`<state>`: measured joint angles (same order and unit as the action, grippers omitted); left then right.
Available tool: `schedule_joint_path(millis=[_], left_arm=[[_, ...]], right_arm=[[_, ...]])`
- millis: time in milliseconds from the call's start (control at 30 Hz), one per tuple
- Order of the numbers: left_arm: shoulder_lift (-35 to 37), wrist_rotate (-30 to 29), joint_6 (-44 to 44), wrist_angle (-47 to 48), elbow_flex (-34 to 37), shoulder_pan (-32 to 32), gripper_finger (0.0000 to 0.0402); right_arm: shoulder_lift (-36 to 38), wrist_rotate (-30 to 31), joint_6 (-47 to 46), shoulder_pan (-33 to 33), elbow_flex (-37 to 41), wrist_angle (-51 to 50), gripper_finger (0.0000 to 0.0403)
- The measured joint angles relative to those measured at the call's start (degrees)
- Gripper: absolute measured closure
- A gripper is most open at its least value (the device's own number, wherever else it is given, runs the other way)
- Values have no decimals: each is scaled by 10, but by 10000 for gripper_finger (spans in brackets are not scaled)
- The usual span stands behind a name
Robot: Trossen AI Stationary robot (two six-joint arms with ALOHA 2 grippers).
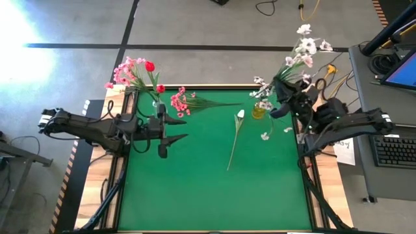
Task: Sort flowers into vase by color
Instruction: Put the white flowers into the yellow vase
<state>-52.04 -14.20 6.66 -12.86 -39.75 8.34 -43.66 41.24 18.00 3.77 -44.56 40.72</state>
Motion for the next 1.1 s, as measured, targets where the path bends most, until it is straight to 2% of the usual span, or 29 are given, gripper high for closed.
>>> schedule_joint_path(millis=[133,367,500,600,800,900,1100], left_arm=[[6,-18,14,2,0,0,202],[13,-24,22,8,0,-1,202],[13,-32,30,9,0,-2,202],[13,-34,32,9,0,-2,202],[13,-34,35,9,0,-2,202],[13,-34,40,9,0,-2,202],[12,-34,43,9,0,-2,202]], right_arm=[[26,60,-11,15,-16,-85,381],[27,98,-139,43,-134,-402,381],[-3,211,-182,42,-209,-547,381],[-23,302,-208,42,-242,-620,381],[-11,336,-238,41,-216,-648,381],[11,385,-255,41,-176,-646,381],[62,420,-320,41,-90,-642,381]])
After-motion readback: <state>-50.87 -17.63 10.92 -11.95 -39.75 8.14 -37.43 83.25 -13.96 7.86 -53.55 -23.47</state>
